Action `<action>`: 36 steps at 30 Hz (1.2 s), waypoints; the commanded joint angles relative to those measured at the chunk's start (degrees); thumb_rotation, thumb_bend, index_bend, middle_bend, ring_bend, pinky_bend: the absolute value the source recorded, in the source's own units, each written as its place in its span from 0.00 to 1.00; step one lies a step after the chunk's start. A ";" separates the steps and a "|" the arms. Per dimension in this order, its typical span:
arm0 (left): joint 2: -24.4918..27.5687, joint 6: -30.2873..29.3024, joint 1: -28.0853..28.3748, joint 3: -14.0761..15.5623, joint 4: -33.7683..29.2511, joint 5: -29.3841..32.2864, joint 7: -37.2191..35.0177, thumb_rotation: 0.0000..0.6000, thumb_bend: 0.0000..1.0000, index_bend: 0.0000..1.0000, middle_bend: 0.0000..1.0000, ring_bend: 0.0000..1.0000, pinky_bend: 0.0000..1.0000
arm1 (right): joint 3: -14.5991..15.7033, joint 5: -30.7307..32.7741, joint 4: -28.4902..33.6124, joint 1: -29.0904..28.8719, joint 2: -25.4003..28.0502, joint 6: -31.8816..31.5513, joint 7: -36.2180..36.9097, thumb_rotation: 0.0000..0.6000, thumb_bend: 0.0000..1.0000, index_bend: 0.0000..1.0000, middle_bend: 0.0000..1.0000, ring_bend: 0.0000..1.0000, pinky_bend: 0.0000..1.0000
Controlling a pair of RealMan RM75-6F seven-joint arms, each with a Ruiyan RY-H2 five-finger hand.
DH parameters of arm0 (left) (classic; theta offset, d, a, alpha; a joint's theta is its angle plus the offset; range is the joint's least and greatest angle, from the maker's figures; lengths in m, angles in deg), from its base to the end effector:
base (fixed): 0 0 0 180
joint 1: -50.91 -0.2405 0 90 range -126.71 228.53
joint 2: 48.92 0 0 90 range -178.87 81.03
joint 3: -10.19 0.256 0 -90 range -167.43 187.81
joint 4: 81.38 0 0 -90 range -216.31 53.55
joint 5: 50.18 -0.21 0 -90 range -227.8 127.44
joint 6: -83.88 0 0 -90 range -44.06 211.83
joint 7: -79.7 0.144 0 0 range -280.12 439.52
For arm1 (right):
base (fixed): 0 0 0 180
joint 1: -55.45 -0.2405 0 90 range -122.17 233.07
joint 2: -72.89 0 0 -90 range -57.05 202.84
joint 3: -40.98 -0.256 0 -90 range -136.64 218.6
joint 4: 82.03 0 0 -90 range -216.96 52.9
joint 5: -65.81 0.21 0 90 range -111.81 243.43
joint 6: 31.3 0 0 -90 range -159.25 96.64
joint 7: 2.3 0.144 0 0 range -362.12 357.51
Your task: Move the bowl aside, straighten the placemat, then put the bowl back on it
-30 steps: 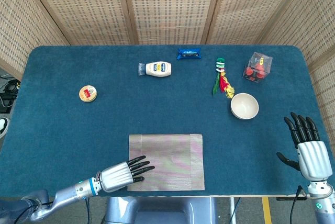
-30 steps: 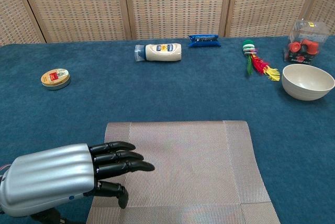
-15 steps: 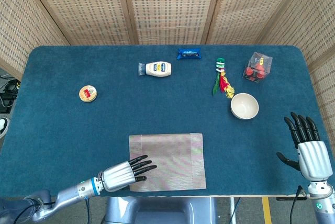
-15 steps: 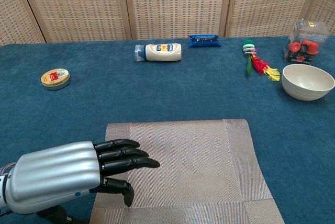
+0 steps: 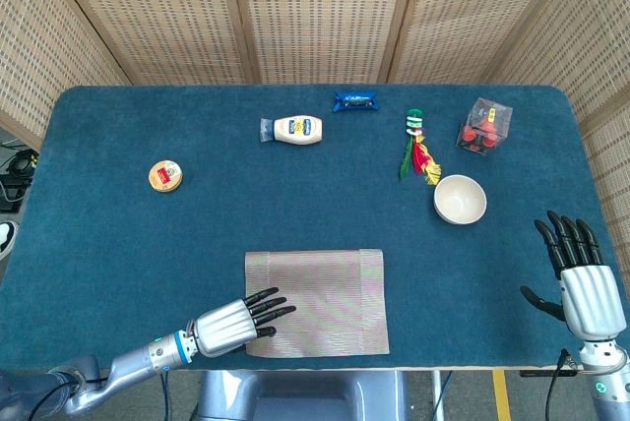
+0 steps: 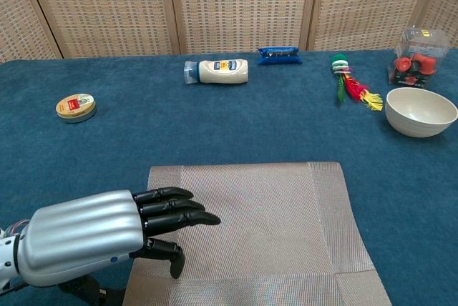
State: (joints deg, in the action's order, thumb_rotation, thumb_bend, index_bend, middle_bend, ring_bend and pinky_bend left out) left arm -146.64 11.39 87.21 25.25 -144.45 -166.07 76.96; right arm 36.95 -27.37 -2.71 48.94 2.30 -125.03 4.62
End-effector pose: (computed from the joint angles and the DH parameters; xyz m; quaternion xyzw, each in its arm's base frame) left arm -0.1917 0.2073 -0.0760 -0.8888 -0.1524 -0.4072 0.1447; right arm -0.3117 -0.1937 0.1580 0.5995 -0.3056 0.4706 0.5708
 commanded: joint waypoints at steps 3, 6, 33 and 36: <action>-0.54 0.23 0.06 0.24 0.30 0.13 0.00 1.00 0.35 0.43 0.00 0.00 0.00 | 0.05 -0.22 0.04 0.04 0.05 -0.06 0.02 1.00 0.00 0.07 0.00 0.00 0.00; -0.75 0.28 0.05 0.33 0.47 0.27 -0.01 1.00 0.40 0.47 0.00 0.00 0.00 | 0.02 -0.31 -0.03 0.04 0.03 -0.13 -0.01 1.00 0.00 0.07 0.00 0.00 0.00; -1.47 4.29 -1.73 -11.53 -10.00 18.17 -1.31 1.00 0.57 0.81 0.00 0.00 0.00 | 0.04 -1.18 -0.13 0.21 -0.16 -0.90 0.06 1.00 0.00 0.08 0.00 0.00 0.00; -0.14 9.68 -1.38 -16.73 -17.21 27.71 -1.55 1.00 0.58 0.81 0.00 0.00 0.00 | 0.14 -1.37 -0.12 0.20 -0.26 -0.89 -0.06 1.00 0.00 0.08 0.00 0.00 0.00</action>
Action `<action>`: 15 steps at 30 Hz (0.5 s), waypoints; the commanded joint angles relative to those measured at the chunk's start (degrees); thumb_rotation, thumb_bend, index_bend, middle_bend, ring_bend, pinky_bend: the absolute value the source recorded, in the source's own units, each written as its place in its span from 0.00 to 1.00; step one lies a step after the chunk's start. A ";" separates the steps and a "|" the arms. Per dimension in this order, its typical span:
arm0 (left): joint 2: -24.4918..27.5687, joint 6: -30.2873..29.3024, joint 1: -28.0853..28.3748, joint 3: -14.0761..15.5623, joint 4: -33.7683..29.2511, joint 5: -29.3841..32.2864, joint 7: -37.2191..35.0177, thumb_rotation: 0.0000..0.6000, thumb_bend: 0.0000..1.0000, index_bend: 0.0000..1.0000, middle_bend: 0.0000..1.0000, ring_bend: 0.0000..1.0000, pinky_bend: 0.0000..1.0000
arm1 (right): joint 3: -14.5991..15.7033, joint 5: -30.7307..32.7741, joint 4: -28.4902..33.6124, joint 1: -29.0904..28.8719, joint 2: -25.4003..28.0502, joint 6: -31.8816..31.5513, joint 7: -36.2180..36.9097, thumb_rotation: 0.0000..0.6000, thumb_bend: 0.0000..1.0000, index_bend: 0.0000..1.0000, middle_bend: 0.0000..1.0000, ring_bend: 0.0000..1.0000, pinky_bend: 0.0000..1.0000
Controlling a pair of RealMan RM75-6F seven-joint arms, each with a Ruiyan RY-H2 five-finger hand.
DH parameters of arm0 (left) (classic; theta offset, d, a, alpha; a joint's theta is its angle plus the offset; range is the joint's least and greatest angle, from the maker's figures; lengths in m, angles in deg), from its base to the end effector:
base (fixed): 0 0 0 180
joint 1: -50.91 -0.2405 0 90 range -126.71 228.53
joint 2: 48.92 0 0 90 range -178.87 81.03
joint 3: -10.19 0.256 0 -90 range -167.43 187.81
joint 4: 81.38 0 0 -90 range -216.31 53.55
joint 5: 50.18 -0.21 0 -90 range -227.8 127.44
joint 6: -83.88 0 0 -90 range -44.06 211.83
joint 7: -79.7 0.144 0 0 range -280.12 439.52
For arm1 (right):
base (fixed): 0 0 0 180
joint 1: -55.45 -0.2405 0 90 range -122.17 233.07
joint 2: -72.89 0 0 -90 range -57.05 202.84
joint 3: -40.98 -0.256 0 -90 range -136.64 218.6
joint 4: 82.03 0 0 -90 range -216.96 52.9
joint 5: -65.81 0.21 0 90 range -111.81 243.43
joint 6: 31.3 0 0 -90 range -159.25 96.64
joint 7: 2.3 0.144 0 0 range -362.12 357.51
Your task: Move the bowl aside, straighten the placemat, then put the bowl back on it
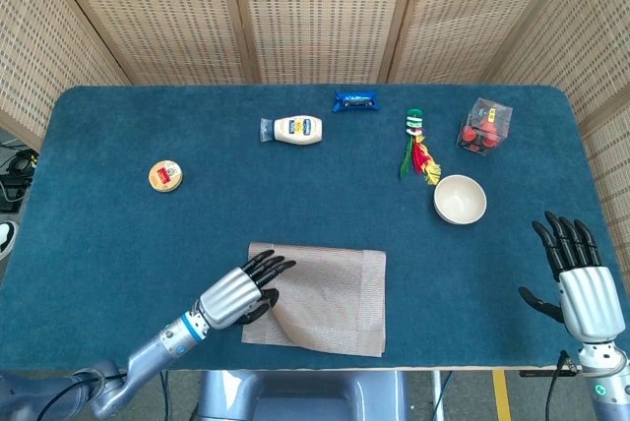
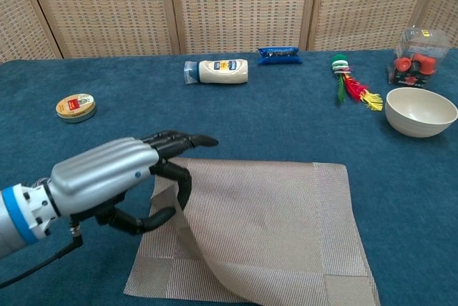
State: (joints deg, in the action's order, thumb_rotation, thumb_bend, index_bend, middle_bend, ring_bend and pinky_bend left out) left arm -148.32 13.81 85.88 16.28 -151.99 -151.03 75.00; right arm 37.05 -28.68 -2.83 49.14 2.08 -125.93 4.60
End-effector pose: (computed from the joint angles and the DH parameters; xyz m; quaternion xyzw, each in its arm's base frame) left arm -0.1611 0.2413 -0.0734 -0.7990 -0.3035 -0.4676 0.2256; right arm -0.3087 -0.1913 0.1569 0.6027 -0.2987 0.4775 0.5653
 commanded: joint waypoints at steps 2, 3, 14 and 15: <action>2.79 9.62 0.64 -11.78 -13.18 18.27 -0.21 1.00 0.58 0.82 0.00 0.00 0.00 | 0.10 -0.18 0.00 0.01 -0.07 -0.01 -0.16 1.00 0.00 0.08 0.00 0.00 0.00; 3.12 10.11 0.90 -12.92 -13.85 19.64 -0.17 1.00 0.58 0.82 0.00 0.00 0.00 | 0.11 -0.22 0.02 0.02 -0.08 -0.05 -0.18 1.00 0.00 0.08 0.00 0.00 0.00; 6.98 12.97 3.46 -25.41 -11.35 34.27 0.13 1.00 0.59 0.82 0.00 0.00 0.00 | 0.23 -0.77 0.45 0.10 0.04 -0.40 -0.64 1.00 0.00 0.08 0.00 0.00 0.00; 7.32 13.47 3.70 -26.34 -10.38 35.85 0.10 1.00 0.59 0.82 0.00 0.00 0.00 | 0.25 -0.78 0.50 0.10 0.05 -0.38 -0.71 1.00 0.00 0.08 0.00 0.00 0.00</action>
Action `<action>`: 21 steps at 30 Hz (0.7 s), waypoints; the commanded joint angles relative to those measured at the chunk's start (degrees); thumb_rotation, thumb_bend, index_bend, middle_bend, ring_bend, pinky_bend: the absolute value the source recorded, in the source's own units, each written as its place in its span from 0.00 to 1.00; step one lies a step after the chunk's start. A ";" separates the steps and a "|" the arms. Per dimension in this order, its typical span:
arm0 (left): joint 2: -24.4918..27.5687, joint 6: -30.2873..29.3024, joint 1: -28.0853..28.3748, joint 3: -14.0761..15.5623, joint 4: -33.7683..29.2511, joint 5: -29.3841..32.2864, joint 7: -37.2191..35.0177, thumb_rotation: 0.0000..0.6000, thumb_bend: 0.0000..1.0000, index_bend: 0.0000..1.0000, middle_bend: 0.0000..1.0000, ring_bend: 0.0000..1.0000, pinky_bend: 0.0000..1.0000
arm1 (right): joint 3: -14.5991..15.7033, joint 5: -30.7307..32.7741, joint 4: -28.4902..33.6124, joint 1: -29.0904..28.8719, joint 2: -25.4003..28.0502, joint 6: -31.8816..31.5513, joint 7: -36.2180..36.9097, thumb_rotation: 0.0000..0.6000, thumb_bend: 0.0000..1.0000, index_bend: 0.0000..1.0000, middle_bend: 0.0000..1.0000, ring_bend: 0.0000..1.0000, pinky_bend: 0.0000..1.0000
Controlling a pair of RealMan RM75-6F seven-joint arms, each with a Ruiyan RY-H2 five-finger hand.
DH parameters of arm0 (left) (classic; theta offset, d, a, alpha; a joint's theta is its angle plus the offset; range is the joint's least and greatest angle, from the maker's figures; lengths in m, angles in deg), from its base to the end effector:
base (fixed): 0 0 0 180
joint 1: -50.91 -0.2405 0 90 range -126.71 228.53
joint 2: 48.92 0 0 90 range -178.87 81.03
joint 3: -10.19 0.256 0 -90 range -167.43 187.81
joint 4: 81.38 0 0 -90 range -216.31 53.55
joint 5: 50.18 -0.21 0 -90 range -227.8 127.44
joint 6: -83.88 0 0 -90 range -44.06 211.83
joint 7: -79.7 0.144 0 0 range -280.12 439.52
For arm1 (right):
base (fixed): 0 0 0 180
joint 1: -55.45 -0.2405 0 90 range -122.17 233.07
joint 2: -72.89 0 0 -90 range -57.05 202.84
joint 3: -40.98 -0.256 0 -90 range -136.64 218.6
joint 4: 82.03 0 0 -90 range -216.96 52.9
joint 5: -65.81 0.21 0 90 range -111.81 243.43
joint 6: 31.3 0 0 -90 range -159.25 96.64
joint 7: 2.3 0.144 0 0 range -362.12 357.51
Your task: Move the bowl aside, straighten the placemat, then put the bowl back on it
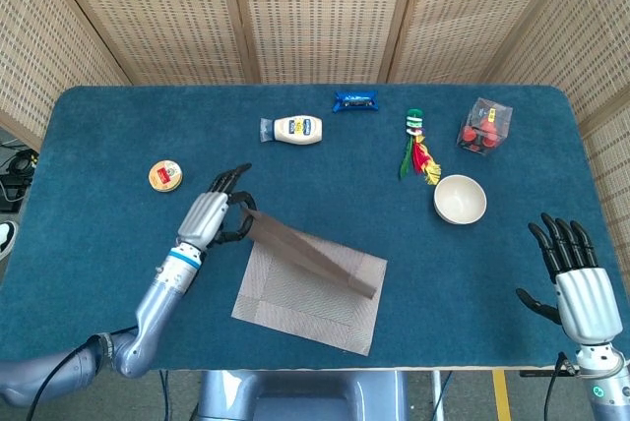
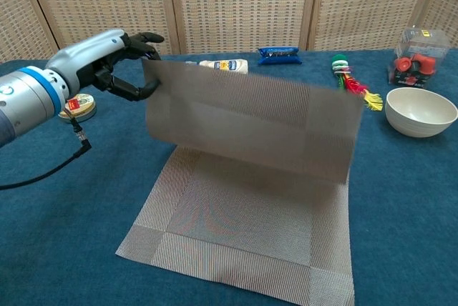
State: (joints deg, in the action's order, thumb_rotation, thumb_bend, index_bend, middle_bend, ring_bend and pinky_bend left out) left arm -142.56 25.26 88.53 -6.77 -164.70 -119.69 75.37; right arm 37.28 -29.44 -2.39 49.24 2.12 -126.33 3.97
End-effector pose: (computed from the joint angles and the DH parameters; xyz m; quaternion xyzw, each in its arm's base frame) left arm -0.1339 0.3447 -0.0125 -0.6022 -0.5124 -0.5153 0.3306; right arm -0.3059 -0.1894 0.1558 0.6062 -0.2946 0.4790 0.5625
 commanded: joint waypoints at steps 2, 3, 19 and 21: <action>1.96 2.88 1.31 -4.66 4.02 7.69 -0.11 1.00 0.61 0.82 0.00 0.00 0.00 | 0.04 0.01 0.12 0.02 0.02 0.10 -0.19 1.00 0.00 0.08 0.00 0.00 0.00; 2.15 3.23 1.39 -5.32 4.75 9.40 0.09 1.00 0.61 0.82 0.00 0.00 0.00 | 0.05 0.01 0.15 0.02 0.02 0.12 -0.25 1.00 0.00 0.08 0.00 0.00 0.00; 1.00 -1.45 1.62 -7.38 16.62 23.71 13.64 1.00 0.63 0.82 0.00 0.00 0.00 | 0.36 -0.42 0.66 0.16 0.23 0.08 -0.47 1.00 0.00 0.08 0.00 0.00 0.00; 0.78 -1.62 1.79 -7.46 17.12 23.74 13.84 1.00 0.63 0.82 0.00 0.00 0.00 | 0.43 -0.45 0.73 0.15 0.23 0.20 -0.52 1.00 0.00 0.08 0.00 0.00 0.00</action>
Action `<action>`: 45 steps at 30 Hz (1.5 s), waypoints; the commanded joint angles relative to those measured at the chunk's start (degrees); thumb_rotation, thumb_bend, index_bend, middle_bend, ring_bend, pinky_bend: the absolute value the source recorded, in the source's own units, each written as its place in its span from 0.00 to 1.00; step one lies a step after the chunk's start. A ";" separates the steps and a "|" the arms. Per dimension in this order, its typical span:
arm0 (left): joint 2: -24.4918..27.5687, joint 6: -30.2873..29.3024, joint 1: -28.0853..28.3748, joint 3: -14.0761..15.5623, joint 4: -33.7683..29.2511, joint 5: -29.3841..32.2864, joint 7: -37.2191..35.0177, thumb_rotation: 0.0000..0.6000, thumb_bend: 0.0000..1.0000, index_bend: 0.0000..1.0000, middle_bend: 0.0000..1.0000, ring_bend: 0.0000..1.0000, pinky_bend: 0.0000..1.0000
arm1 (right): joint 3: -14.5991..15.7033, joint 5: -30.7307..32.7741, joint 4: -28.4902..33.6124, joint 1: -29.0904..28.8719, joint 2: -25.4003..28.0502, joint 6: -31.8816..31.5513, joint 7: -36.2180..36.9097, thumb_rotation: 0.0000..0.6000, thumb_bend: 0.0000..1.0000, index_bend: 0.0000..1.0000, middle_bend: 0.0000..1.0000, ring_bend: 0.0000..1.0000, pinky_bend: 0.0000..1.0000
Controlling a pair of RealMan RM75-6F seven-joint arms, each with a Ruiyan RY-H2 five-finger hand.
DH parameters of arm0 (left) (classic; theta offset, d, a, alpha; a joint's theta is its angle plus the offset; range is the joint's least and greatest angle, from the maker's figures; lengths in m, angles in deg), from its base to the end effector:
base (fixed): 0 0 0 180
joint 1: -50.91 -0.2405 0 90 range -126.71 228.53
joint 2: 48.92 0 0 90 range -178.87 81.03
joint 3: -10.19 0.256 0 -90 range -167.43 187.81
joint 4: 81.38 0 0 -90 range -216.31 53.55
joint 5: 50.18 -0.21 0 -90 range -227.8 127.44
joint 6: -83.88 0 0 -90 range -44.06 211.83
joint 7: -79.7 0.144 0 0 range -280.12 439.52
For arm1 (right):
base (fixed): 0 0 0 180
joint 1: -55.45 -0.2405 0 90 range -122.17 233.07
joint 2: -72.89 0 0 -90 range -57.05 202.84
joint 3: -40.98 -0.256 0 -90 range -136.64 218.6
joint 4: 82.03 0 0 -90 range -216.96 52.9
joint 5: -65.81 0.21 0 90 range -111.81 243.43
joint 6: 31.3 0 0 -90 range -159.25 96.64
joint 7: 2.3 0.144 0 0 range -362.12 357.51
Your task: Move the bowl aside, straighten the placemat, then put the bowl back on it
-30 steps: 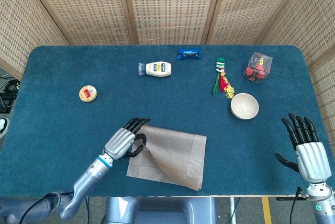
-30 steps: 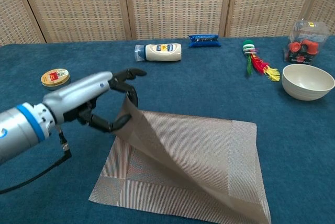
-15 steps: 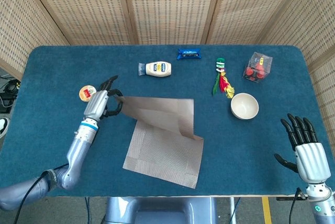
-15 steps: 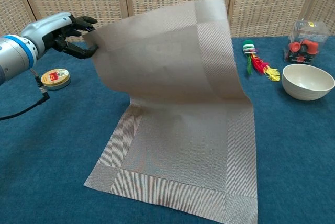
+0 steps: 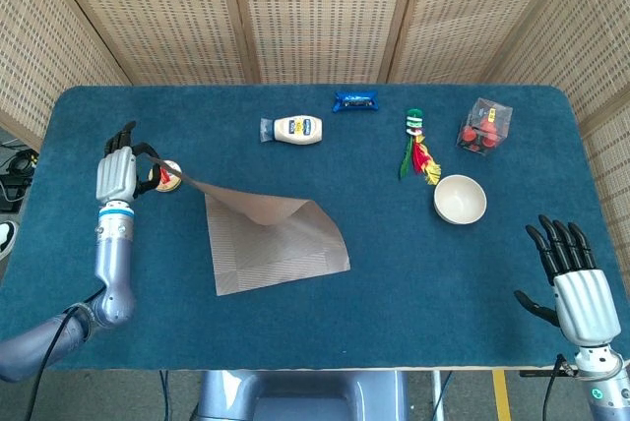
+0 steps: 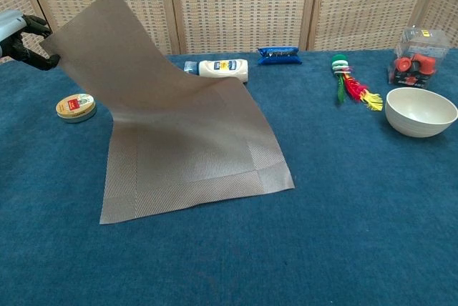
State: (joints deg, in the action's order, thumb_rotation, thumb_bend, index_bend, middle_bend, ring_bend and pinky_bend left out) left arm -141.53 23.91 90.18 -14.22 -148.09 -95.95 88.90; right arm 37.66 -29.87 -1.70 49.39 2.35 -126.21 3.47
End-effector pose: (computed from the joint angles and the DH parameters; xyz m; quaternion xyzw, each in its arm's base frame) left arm -0.2298 0.4129 0.0526 -0.4774 -0.5116 -0.4327 0.5685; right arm -0.3043 -0.1871 0.1543 0.6098 -0.2962 0.4769 0.5595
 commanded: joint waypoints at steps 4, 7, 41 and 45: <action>-1.21 0.06 1.37 -0.67 1.96 1.45 2.14 1.00 0.62 0.81 0.00 0.00 0.00 | 0.20 -0.08 0.19 -0.04 0.05 0.35 -0.02 1.00 0.00 0.09 0.00 0.00 0.00; -2.67 1.14 3.18 -0.91 4.25 1.94 3.54 1.00 0.62 0.81 0.00 0.00 0.00 | 0.24 -0.04 0.23 -0.05 0.05 0.49 -0.04 1.00 0.00 0.09 0.00 0.00 0.00; 8.03 2.67 -0.30 2.68 -0.88 -8.42 -2.35 1.00 0.00 0.00 0.00 0.00 0.00 | 0.38 1.40 -1.58 -1.83 -1.17 5.41 -2.18 1.00 0.00 0.09 0.00 0.00 0.00; 12.89 0.22 -3.60 5.47 -7.42 -10.67 -0.20 1.00 0.00 0.00 0.00 0.00 0.00 | 0.88 -0.41 -2.03 -4.84 -1.19 9.65 -4.77 1.00 0.00 0.09 0.00 0.00 0.00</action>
State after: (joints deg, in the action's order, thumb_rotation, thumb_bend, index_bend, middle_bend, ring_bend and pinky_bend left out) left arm -131.94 26.01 89.08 -10.95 -151.49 -104.74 87.22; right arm 38.22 -29.19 -3.42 46.17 1.21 -118.55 0.31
